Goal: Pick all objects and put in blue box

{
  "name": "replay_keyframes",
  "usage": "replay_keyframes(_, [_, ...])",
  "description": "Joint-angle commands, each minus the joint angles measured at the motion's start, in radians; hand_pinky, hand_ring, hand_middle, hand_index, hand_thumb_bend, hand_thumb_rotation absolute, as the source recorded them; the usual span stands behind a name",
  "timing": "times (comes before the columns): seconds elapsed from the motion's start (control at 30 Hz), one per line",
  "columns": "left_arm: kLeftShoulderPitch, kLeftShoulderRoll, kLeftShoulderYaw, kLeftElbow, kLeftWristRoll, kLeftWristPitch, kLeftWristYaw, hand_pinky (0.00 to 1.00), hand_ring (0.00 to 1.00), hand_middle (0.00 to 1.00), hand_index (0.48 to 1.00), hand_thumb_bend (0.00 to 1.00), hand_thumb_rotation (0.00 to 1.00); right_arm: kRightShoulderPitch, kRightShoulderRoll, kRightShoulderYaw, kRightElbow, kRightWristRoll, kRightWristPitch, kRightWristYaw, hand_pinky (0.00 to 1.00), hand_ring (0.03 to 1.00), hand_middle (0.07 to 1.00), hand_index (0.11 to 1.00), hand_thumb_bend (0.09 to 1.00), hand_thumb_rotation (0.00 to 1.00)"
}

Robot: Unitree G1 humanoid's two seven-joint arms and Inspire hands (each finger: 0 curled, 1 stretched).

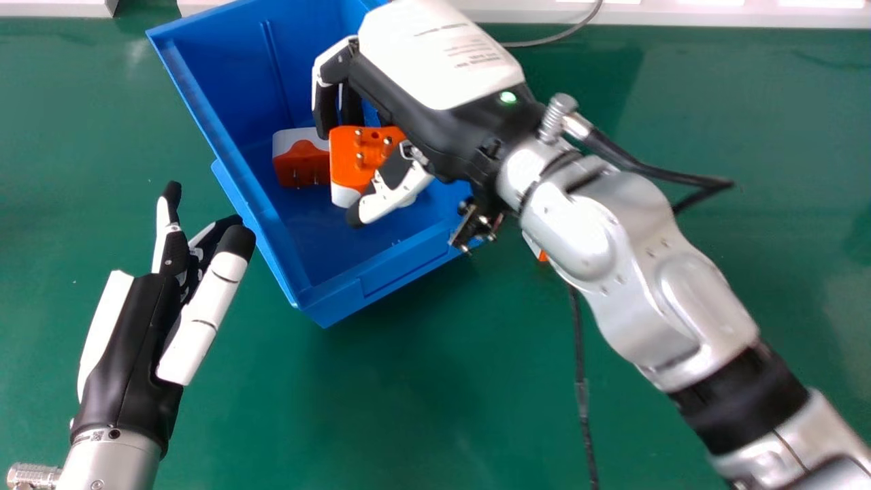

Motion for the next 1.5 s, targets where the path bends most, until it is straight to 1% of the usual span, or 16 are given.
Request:
replay_keyframes(0.0, [0.004, -0.004, 0.002, -0.03, -0.011, -0.01, 0.002, 0.84, 0.89, 0.9, 0.896, 0.69, 0.92, -0.071, 0.026, 0.007, 0.059, -0.003, -0.019, -0.056, 0.17, 0.26, 0.437, 0.516, 0.509, 0.0])
replay_keyframes(0.03, [0.004, -0.005, 0.002, -0.03, -0.013, -0.01, 0.002, 0.84, 0.89, 0.9, 0.896, 0.69, 0.92, -0.089, 0.035, 0.013, 0.1, -0.005, -0.025, -0.075, 0.17, 0.26, 0.437, 0.516, 0.509, 0.0])
replay_keyframes(0.1, [0.004, -0.006, 0.001, -0.028, -0.018, -0.013, 0.001, 0.84, 0.89, 0.9, 0.896, 0.69, 0.92, -0.14, 0.061, 0.033, 0.219, -0.014, -0.035, -0.125, 0.21, 0.31, 0.444, 0.514, 0.51, 0.0])
replay_keyframes(0.17, [0.005, -0.008, 0.0, -0.028, -0.02, -0.014, 0.001, 0.84, 0.89, 0.91, 0.896, 0.7, 0.92, -0.177, 0.078, 0.047, 0.305, -0.016, -0.049, -0.166, 0.33, 0.427, 0.49, 0.48, 0.512, 0.0])
replay_keyframes(0.27, [0.007, -0.01, -0.003, -0.033, -0.022, -0.013, 0.002, 0.84, 0.89, 0.91, 0.896, 0.7, 0.92, -0.219, 0.099, 0.058, 0.419, -0.013, -0.074, -0.225, 0.35, 0.443, 0.496, 0.475, 0.513, 0.0])
replay_keyframes(0.4, [0.008, -0.014, -0.007, -0.036, -0.019, -0.014, 0.004, 0.84, 0.89, 0.91, 0.896, 0.7, 0.92, -0.234, 0.134, 0.051, 0.525, 0.012, -0.101, -0.293, 0.35, 0.446, 0.496, 0.475, 0.513, 0.0])
replay_keyframes(0.47, [0.009, -0.016, -0.009, -0.037, -0.018, -0.015, 0.005, 0.84, 0.89, 0.9, 0.896, 0.7, 0.92, -0.225, 0.132, 0.066, 0.547, 0.008, -0.129, -0.324, 0.35, 0.438, 0.49, 0.481, 0.514, 0.0])
replay_keyframes(0.53, [0.01, -0.018, -0.01, -0.039, -0.017, -0.015, 0.005, 0.84, 0.89, 0.9, 0.896, 0.7, 0.91, -0.227, 0.126, 0.082, 0.565, -0.004, -0.146, -0.348, 0.5, 0.608, 0.655, 0.628, 0.533, 0.11])
replay_keyframes(0.57, [0.009, -0.02, -0.011, -0.039, -0.015, -0.015, 0.005, 0.84, 0.89, 0.9, 0.896, 0.7, 0.91, -0.233, 0.12, 0.099, 0.575, -0.023, -0.146, -0.361, 0.56, 0.671, 0.719, 0.684, 0.541, 0.15])
replay_keyframes(0.63, [0.008, -0.021, -0.012, -0.038, -0.012, -0.016, 0.006, 0.84, 0.89, 0.9, 0.895, 0.7, 0.91, -0.237, 0.109, 0.125, 0.584, -0.049, -0.14, -0.378, 0.76, 0.891, 0.908, 0.881, 0.587, 0.29])
replay_keyframes(0.7, [0.005, -0.021, -0.013, -0.035, -0.009, -0.016, 0.008, 0.84, 0.89, 0.9, 0.895, 0.7, 0.91, -0.234, 0.104, 0.136, 0.577, -0.061, -0.132, -0.383, 0.85, 0.965, 0.97, 0.961, 0.606, 0.34])
replay_keyframes(0.93, [-0.001, -0.019, -0.011, -0.018, -0.003, -0.026, 0.008, 0.84, 0.89, 0.9, 0.895, 0.7, 0.91, -0.224, 0.107, 0.137, 0.573, -0.06, -0.117, -0.401, 0.91, 0.999, 0.999, 0.998, 0.624, 0.38])
replay_keyframes(1.13, [-0.004, -0.017, -0.005, -0.005, -0.005, -0.029, 0.008, 0.84, 0.89, 0.9, 0.896, 0.7, 0.91, -0.208, 0.097, 0.134, 0.543, -0.059, -0.107, -0.411, 0.92, 1.0, 1.0, 1.0, 0.62, 0.39])
replay_keyframes(1.27, [-0.005, -0.015, 0.002, 0.005, -0.009, -0.038, 0.007, 0.84, 0.89, 0.9, 0.896, 0.69, 0.91, -0.161, 0.061, 0.121, 0.458, -0.048, -0.098, -0.386, 0.93, 1.0, 1.0, 1.0, 0.601, 0.41])
replay_keyframes(1.4, [0.004, -0.015, 0.009, 0.008, -0.011, -0.051, 0.005, 0.84, 0.89, 0.9, 0.896, 0.69, 0.9, -0.067, 0.011, 0.104, 0.291, -0.053, -0.063, -0.349, 0.95, 1.0, 1.0, 1.0, 0.569, 0.42])
replay_keyframes(1.47, [0.011, -0.016, 0.014, 0.013, -0.013, -0.065, 0.004, 0.84, 0.89, 0.9, 0.898, 0.69, 0.9, 0.002, -0.017, 0.092, 0.174, -0.058, -0.04, -0.33, 0.95, 1.0, 1.0, 1.0, 0.559, 0.43])
